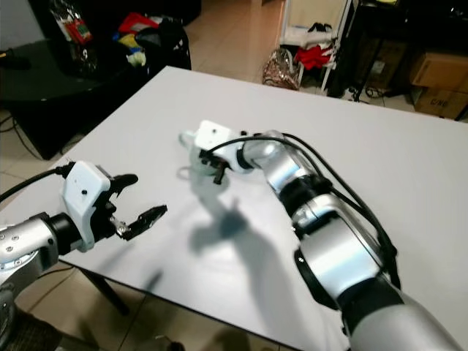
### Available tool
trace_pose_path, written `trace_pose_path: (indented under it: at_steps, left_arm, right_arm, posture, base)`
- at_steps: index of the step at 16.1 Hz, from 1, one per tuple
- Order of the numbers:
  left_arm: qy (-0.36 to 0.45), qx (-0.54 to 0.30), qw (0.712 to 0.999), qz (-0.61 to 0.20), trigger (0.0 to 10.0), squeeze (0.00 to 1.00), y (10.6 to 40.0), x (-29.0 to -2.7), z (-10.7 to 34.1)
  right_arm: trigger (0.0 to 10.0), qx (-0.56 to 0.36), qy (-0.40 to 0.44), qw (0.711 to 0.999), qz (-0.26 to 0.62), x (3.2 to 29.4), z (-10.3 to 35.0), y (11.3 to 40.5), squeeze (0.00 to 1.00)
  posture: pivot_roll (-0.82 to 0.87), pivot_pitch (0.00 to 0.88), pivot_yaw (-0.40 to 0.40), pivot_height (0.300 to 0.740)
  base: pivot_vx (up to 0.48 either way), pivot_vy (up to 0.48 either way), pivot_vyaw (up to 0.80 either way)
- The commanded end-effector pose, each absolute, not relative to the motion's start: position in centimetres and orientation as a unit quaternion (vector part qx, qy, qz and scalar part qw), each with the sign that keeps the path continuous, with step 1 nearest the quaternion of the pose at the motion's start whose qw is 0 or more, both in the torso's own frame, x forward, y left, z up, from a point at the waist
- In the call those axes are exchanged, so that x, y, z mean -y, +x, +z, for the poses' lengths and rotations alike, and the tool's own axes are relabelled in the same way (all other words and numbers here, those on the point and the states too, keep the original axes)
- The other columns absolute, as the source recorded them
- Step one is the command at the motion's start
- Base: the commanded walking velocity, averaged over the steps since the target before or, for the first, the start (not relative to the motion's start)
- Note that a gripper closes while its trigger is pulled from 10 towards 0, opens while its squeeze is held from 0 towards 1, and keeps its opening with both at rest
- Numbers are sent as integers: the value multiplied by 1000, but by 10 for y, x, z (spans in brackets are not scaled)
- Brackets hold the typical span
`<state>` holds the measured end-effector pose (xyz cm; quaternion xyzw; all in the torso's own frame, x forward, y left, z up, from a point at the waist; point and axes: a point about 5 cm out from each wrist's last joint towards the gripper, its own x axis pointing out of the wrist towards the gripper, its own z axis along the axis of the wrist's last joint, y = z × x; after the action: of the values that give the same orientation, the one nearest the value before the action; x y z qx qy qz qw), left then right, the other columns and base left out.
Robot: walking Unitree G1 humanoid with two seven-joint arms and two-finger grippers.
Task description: Setting the table
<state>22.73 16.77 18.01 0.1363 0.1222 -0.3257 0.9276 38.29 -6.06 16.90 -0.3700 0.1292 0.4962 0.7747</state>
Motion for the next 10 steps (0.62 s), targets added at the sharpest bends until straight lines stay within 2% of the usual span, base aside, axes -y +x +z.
trace_pose_path:
  at_steps: [1, 4, 7, 8, 10]
  left_arm:
    - [139, -122, 926, -328, 10000, 0, 225, -168, 183]
    - [140, -125, 925, -331, 10000, 0, 225, -168, 185]
    - [137, -126, 923, -336, 10000, 0, 225, -166, 184]
    - [133, -125, 920, -346, 10000, 0, 226, -163, 183]
    - [130, -126, 912, -367, 10000, 0, 228, -157, 182]
  right_arm:
    - [10000, -117, -380, 766, 504, 58, 178, 385, 0]
    - [10000, -127, -410, 736, 523, 68, 182, 386, 0]
    - [10000, -166, -416, 705, 550, 116, 186, 383, 0]
    - [10000, -180, -422, 699, 549, 133, 187, 381, 0]
    - [10000, -192, -420, 710, 532, 155, 191, 381, 0]
  posture:
    - [22, 0, 19, 740]
    - [24, 0, 17, 740]
    - [-3, 0, 22, 740]
    - [-3, 0, 22, 740]
    - [-38, 0, 49, 740]
  base:
    - [0, 0, 0]
    - [0, 0, 0]
    - [0, 0, 0]
    - [0, 0, 0]
    - [0, 0, 0]
